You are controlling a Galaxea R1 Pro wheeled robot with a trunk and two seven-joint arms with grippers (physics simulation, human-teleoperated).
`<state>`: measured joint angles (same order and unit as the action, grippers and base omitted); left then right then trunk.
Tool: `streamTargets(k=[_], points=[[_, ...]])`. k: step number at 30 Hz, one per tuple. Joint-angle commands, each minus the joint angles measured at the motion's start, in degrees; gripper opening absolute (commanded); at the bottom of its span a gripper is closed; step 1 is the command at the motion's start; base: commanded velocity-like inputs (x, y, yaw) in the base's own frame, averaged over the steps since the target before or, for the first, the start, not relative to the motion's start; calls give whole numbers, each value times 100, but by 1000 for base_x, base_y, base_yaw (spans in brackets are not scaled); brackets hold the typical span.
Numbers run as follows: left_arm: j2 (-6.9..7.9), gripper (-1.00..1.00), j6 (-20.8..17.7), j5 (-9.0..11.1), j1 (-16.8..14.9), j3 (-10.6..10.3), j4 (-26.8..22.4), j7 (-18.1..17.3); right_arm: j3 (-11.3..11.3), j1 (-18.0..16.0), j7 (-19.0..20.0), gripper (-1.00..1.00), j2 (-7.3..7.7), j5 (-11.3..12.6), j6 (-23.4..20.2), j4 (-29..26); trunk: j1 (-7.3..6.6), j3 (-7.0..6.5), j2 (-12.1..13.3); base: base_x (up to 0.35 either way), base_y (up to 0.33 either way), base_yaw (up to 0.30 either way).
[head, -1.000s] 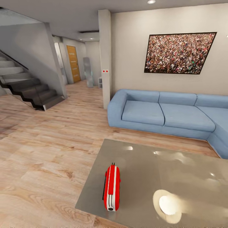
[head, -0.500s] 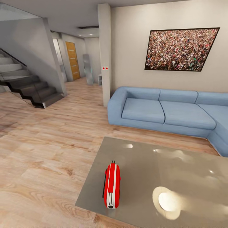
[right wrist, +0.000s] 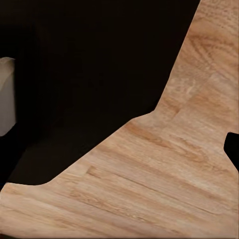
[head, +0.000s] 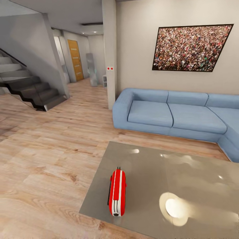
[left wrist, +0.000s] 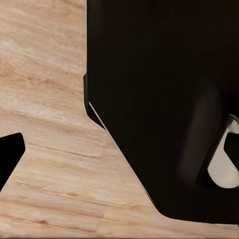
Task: Turn on the radio receiver that's on the table in the living room.
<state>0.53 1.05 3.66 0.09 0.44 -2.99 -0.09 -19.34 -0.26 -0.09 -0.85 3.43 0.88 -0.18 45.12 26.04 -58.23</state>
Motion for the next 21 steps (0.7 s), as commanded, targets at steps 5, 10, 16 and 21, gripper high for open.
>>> streamTargets(k=[5, 10, 16, 21], points=[[0, 100, 0, 3, 0, 0, 0, 0, -7, 0, 0, 100, 1, 0, 0, 0, -111, -43, 202, 0, 0, 0], [0, 100, 0, 3, 0, 0, 0, 0, -4, 0, 0, 100, 11, 0, 0, 0, -220, -87, 402, 0, 0, 0], [2, 100, 0, 3, 0, 0, 0, 0, 0, 0, 0, 100, 11, 0, 0, 0, -352, -138, 643, 0, 0, 0], [0, 100, 0, 3, 0, 0, 0, 0, 0, 0, 0, 100, 6, 0, 0, 0, -462, -182, 844, 0, 0, 0]])
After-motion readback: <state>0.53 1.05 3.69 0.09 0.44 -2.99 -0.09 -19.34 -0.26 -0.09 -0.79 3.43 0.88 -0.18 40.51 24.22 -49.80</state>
